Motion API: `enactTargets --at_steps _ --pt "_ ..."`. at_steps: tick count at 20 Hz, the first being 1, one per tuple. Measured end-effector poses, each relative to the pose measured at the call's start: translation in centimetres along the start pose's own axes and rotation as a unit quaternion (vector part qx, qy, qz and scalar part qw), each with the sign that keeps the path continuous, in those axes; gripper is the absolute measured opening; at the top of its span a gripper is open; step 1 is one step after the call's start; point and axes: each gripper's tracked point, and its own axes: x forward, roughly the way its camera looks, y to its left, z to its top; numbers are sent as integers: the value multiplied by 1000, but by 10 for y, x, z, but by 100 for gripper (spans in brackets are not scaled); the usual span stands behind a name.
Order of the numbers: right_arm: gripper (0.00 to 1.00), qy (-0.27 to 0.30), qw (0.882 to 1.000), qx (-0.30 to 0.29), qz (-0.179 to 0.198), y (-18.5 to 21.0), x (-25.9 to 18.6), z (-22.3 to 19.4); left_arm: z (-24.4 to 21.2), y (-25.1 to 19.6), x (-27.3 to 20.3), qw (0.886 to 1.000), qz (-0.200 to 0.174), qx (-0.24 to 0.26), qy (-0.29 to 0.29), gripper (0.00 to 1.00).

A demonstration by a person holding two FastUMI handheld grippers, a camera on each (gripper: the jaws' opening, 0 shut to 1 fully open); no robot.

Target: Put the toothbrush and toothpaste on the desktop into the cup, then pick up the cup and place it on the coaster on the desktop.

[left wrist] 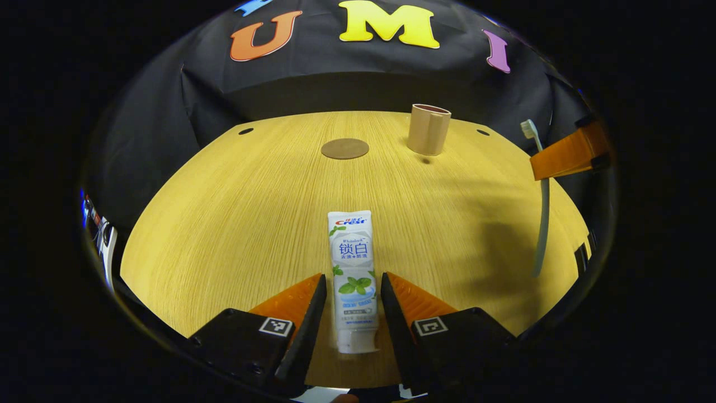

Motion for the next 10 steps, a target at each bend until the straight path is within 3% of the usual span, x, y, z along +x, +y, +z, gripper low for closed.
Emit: enactTargets --at_steps 2,3,4,5,6,10 --pt "0 0 1000 2 2 -2 0 -1 2 2 3 1000 4 3 3 63" --pt "0 0 1000 3 3 -3 -2 -1 3 2 4 1000 2 5 4 49" --pt "0 -2 1000 3 3 -2 -5 1 4 1 6 1000 1 6 7 48" --pt "0 -5 1000 3 4 -2 -7 4 5 1 5 1000 -1 5 9 39" --pt "3 -8 1000 2 6 -2 -8 6 7 1 5 1000 -4 1 11 44" --pt "0 -38 999 9 16 -6 -14 30 31 4 -7 1000 -12 -4 -12 39"
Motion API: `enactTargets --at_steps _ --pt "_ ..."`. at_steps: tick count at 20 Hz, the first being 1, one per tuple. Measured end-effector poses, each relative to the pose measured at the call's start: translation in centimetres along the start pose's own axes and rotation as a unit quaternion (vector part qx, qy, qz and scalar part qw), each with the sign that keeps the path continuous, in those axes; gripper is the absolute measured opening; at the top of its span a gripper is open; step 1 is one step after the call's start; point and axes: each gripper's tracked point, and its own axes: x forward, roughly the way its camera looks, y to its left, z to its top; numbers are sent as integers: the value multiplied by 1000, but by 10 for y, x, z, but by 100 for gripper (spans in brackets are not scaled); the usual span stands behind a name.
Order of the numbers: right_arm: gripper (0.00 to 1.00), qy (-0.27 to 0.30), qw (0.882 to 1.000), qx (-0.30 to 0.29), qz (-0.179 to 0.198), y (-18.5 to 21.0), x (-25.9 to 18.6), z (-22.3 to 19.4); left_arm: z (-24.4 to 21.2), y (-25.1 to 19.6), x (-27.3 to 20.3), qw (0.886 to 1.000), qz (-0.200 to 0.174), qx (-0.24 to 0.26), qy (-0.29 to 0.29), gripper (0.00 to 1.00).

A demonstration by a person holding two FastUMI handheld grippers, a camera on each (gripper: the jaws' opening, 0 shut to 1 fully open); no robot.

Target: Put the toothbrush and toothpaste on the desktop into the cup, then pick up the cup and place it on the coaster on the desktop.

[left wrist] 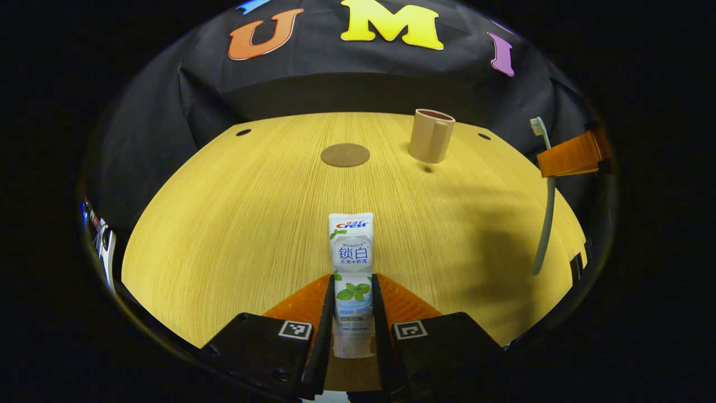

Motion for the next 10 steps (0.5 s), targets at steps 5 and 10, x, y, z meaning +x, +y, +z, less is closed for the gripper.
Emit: enactTargets --at_steps 5,10 --pt "0 -66 997 17 22 6 -1 70 59 5 -20 998 -7 -15 -57 38" --pt "0 -143 989 21 28 7 15 156 121 16 -39 993 1 -22 -118 38"
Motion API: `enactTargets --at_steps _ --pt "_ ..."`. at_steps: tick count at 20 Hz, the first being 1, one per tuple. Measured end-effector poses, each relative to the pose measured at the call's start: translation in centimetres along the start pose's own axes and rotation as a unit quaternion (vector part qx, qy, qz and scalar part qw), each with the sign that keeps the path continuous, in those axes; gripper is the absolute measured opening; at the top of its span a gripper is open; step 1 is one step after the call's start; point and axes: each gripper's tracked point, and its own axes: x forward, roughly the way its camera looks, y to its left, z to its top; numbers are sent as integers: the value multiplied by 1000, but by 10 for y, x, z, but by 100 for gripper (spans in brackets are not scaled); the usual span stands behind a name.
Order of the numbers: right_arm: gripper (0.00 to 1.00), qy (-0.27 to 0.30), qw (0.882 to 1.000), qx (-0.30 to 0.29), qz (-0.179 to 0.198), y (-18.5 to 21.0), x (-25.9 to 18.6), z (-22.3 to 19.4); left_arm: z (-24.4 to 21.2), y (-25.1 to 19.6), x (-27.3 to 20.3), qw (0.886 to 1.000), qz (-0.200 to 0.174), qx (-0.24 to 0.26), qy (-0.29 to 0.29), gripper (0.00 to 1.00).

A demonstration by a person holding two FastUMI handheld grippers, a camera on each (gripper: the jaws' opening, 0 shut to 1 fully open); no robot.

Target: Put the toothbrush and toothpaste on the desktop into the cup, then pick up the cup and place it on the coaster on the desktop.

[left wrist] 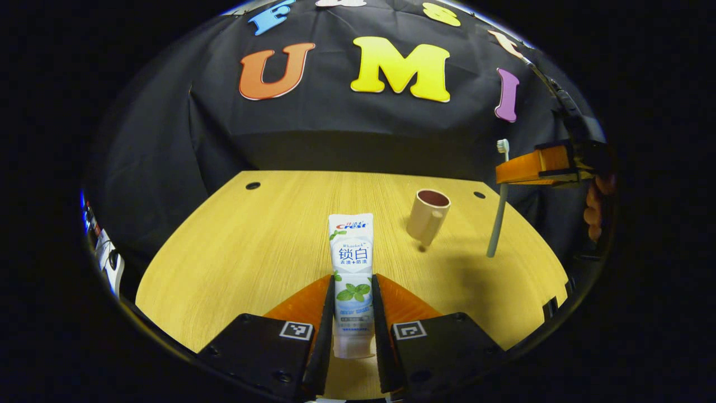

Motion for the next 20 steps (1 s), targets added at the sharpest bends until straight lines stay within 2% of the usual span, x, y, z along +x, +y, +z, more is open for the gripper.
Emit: enactTargets --at_steps 4,7,11,14,19,20 --pt "0 -61 998 -13 11 15 41 53 31 12 -7 1000 12 -7 -26 38" --pt "0 -82 996 -37 15 24 76 65 43 24 -7 999 30 -9 -35 38" --pt "0 -88 995 -46 6 27 119 62 42 35 -8 999 45 -14 -27 38" --pt "0 -74 996 -56 -3 21 143 43 41 40 -7 998 52 -19 -24 37" --pt "1 -52 996 -66 -6 16 161 16 52 39 1 998 49 -12 -33 37" --pt "3 -46 997 -68 -3 16 164 10 57 36 4 998 47 -10 -37 37"
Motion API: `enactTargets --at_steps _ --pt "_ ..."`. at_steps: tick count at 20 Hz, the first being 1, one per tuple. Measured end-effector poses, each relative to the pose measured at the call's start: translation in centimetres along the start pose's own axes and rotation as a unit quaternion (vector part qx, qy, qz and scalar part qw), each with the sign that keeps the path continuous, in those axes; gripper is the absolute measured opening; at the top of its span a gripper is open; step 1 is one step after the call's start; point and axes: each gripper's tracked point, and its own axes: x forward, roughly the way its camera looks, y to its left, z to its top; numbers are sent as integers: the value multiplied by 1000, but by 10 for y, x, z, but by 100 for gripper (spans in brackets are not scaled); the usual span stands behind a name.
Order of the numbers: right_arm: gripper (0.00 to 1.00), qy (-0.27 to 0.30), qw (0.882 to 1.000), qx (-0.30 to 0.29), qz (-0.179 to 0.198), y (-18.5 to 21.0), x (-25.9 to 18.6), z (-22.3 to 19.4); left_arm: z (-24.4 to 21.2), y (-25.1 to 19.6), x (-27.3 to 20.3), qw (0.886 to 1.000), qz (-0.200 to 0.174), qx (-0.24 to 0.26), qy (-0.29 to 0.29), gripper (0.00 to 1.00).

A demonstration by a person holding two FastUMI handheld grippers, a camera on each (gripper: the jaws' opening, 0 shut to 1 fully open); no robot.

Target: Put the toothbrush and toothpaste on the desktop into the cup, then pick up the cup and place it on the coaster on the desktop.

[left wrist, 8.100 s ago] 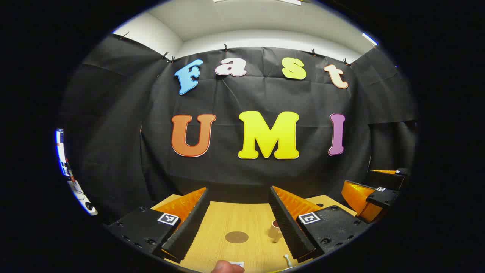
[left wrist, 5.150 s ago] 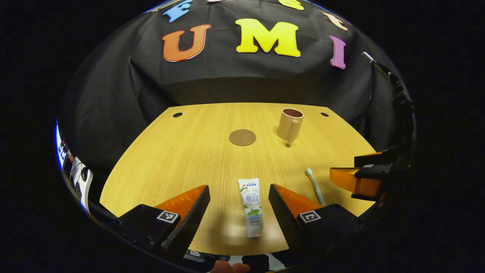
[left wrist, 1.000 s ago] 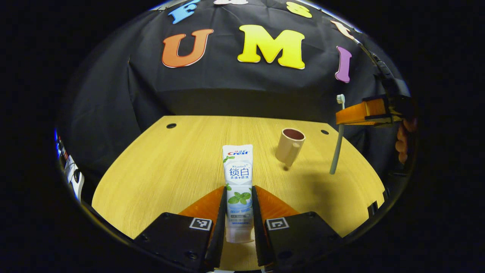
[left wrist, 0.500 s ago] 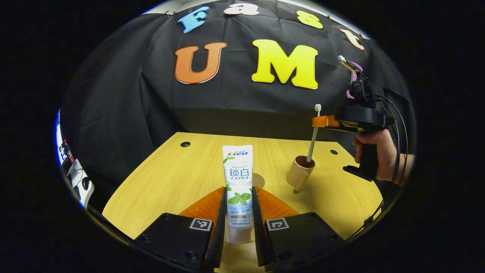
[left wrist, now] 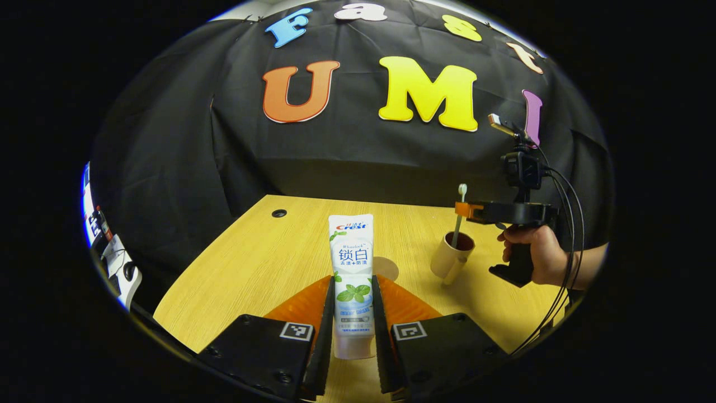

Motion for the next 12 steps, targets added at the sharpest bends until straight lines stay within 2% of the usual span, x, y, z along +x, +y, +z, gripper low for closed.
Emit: enactTargets --at_steps 3,5,6,7,8,10,12 --pt "7 6 1000 3 -1 -2 -3 -6 15 -7 9 1000 -8 3 -14 37" --pt "31 0 1000 5 6 -1 -9 0 27 -14 16 1000 -15 4 -27 38" --pt "51 -3 1000 3 5 -3 -13 2 34 -17 21 999 -18 6 -36 38" --pt "57 -6 1000 6 9 -3 -18 5 42 -22 26 999 -22 9 -45 38" --pt "61 -7 1000 9 10 -4 -24 7 50 -27 33 998 -25 12 -58 38" --pt "60 -13 1000 10 8 -13 -40 14 64 -41 49 996 -37 16 -81 37" --pt "69 -16 1000 10 3 -26 -58 17 78 -64 68 993 -57 16 -103 37"
